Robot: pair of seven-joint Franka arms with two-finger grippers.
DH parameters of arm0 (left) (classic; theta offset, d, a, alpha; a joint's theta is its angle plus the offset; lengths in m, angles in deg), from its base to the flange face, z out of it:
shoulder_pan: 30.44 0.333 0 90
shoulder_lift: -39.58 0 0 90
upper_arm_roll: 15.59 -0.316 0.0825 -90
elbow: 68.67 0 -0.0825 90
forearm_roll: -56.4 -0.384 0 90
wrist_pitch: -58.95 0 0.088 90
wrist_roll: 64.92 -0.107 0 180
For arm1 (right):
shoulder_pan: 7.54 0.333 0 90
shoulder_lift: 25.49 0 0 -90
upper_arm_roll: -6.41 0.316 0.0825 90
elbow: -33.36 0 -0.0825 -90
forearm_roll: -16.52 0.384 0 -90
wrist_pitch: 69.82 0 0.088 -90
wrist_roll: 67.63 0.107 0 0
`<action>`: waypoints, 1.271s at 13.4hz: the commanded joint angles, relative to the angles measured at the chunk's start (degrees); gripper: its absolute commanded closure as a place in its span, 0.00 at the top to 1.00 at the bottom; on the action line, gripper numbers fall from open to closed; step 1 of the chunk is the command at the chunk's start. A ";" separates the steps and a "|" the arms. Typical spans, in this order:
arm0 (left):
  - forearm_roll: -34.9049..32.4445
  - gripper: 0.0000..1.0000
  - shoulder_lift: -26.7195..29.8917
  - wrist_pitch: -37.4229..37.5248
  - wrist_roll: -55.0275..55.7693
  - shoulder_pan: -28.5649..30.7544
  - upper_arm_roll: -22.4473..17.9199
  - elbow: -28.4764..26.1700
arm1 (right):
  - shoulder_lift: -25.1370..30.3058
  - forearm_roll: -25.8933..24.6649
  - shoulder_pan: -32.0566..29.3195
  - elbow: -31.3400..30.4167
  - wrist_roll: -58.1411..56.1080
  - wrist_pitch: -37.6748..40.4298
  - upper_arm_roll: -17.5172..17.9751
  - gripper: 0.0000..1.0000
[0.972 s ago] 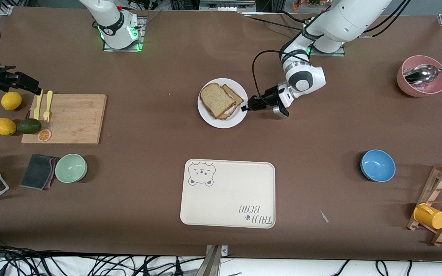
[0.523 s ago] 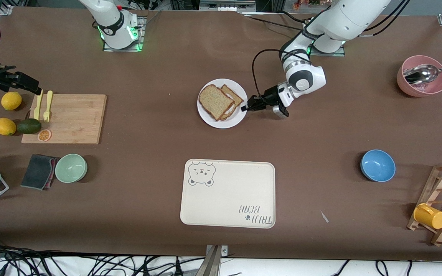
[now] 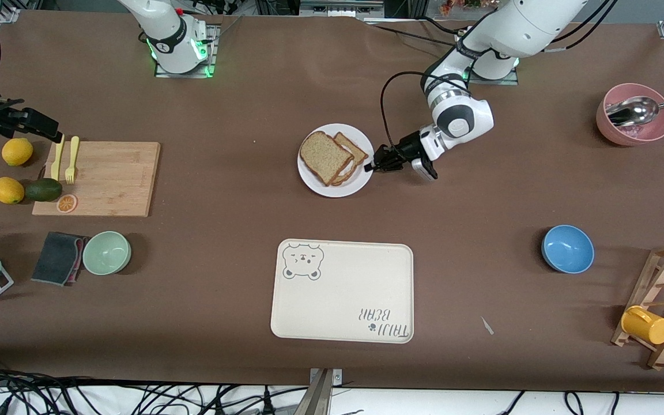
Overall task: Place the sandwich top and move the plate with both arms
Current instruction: 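Slide the plate with the left gripper onto the cream tray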
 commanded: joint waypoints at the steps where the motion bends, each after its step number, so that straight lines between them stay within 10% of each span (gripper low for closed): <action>1: 2.48 0.00 2.18 0.08 -2.06 0.38 0.61 -0.06 | 0.04 -0.15 -0.41 0.75 0.34 1.04 0.25 1.00; 17: 1.87 0.00 -4.93 -2.63 -0.66 2.67 -1.06 18.29 | 0.04 -0.15 -0.41 0.75 0.52 1.04 0.34 1.00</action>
